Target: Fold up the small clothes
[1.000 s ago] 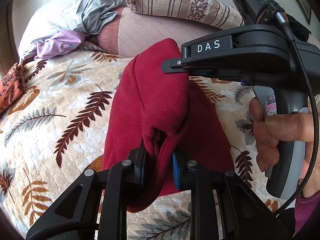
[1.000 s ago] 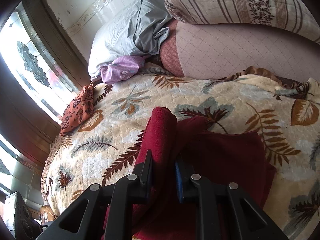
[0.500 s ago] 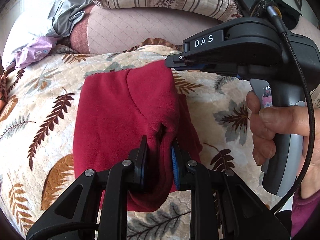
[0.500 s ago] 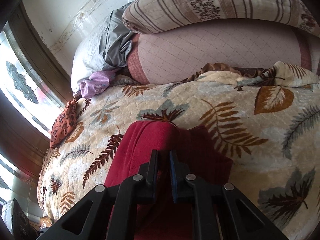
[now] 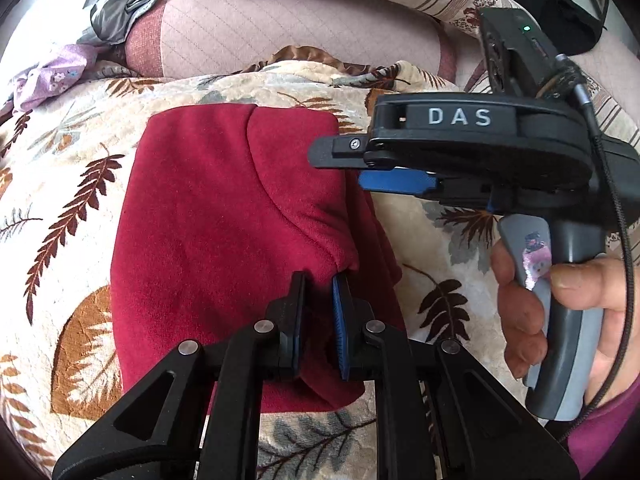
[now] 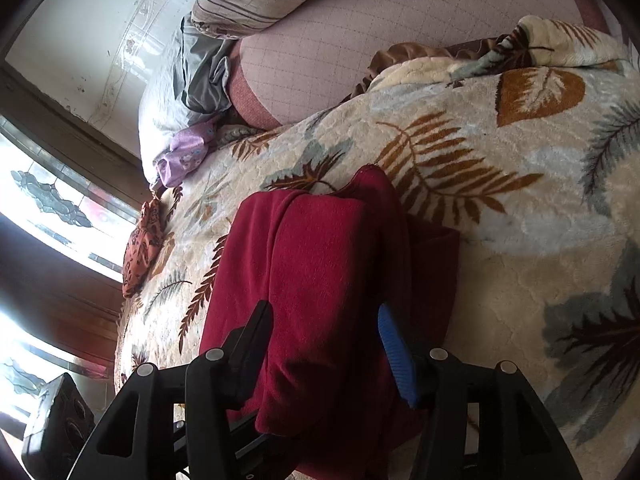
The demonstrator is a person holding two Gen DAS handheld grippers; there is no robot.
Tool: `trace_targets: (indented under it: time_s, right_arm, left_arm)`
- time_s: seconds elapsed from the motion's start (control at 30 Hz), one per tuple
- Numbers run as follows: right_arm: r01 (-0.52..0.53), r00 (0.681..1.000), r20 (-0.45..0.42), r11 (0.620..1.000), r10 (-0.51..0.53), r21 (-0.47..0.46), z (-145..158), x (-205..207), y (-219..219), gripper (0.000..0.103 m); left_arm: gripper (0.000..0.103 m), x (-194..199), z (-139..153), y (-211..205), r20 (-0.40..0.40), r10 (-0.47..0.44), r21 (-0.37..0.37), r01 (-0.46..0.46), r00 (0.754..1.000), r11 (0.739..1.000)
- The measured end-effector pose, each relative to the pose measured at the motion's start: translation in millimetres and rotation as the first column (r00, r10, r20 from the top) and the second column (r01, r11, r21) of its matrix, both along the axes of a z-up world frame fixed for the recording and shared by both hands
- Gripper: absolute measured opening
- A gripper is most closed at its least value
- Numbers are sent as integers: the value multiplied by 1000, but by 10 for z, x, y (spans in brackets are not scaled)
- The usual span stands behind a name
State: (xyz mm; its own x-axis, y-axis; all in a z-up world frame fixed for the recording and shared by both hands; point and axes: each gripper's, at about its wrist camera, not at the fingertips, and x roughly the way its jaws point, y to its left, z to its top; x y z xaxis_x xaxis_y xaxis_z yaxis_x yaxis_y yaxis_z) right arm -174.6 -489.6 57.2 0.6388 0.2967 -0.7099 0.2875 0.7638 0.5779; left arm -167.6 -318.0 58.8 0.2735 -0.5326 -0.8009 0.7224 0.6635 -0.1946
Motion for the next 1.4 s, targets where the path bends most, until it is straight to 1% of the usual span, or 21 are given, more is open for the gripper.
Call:
trace_targets:
  time_s: [0.13, 0.23, 0.27, 0.33, 0.43, 0.5, 0.53, 0.57, 0.67, 0.77, 0.83, 0.9, 0.93, 1.03, 1.1, 1.13, 1.17, 1.27, 1.33, 1.37, 1.4]
  right_arm:
    - [-9, 1000, -17, 999, 9, 49, -153, 85, 38, 52]
    - [-9, 999, -36, 998, 11, 58, -268, 161, 67, 53]
    - [-7, 999, -38, 998, 10, 63, -301, 178, 74, 55]
    - [1, 1000, -31, 997, 1, 82, -357, 198, 72, 60]
    - [0, 1000, 5, 997, -1, 80, -386, 248, 125, 60]
    - [12, 1000, 27, 999, -13, 49, -385, 278, 187, 51]
    - [23, 999, 38, 999, -25, 33, -382, 290, 216, 34]
    - [24, 999, 44, 1000, -25, 21, -375, 297, 250, 29]
    - [21, 997, 77, 996, -15, -81, -214, 258, 334, 19]
    - [10, 996, 94, 981, 8, -192, 6, 175, 358, 17]
    - [-3, 996, 88, 962, 28, -273, 118, 137, 350, 17]
    - [7, 997, 70, 941, 18, -338, 154, 125, 285, 16]
    - [24, 998, 64, 942, -3, -335, 124, 133, 223, 16]
    - [41, 999, 12, 969, -39, -242, -135, 208, 67, 17]
    - [47, 999, -8, 979, -49, -197, -255, 192, 49, 22]
    - [57, 998, -6, 981, -59, -185, -243, 162, 26, 32]
    - [71, 997, -5, 982, -73, -177, -205, 113, 2, 39]
    - [97, 995, 2, 968, -100, -233, 35, -73, 22, 42]
    - [61, 998, 44, 969, -52, -239, 217, -192, 132, 42]
    - [34, 998, 61, 968, -19, -248, 292, -238, 221, 42]
    - [11, 998, 64, 963, 7, -269, 339, -263, 321, 42]
  left_arm:
    - [12, -26, 96, 178, -63, -41, -33, 39, 997, 999]
    - [13, -87, 192, 367, -22, -67, -38, 66, 997, 997]
    - [13, -92, 206, 430, -9, -65, -35, 65, 998, 997]
    - [13, -57, 206, 549, 4, -41, -18, 41, 999, 999]
    - [13, 39, 148, 648, 8, 2, 9, -2, 1000, 1000]
    - [13, 97, 107, 692, -9, 33, 20, -33, 999, 999]
    - [13, 119, 92, 696, -16, 41, 19, -41, 999, 999]
    - [13, 132, 85, 704, -15, 45, 18, -44, 999, 999]
    - [13, 162, 89, 700, -8, 51, 14, -51, 999, 999]
    - [13, 198, 104, 707, -5, 49, 5, -49, 999, 999]
    - [13, 215, 91, 697, 6, 55, 8, -55, 998, 998]
    - [13, 241, 42, 641, 15, 62, 15, -62, 998, 998]
    - [13, 245, 8, 615, 17, 64, 26, -65, 998, 998]
    - [13, 253, -63, 548, 25, 66, 58, -68, 997, 996]
    - [13, 257, -90, 536, 30, 62, 69, -64, 998, 996]
    - [13, 258, -97, 538, 34, 61, 71, -63, 998, 995]
    - [13, 254, -103, 534, 40, 59, 75, -61, 997, 995]
    - [13, 251, -116, 531, 50, 57, 79, -61, 997, 995]
    - [14, 242, -122, 519, 56, 64, 81, -69, 996, 994]
    - [18, 238, -123, 514, 58, 66, 78, -70, 996, 994]
    - [18, 230, -125, 503, 61, 69, 79, -73, 996, 994]
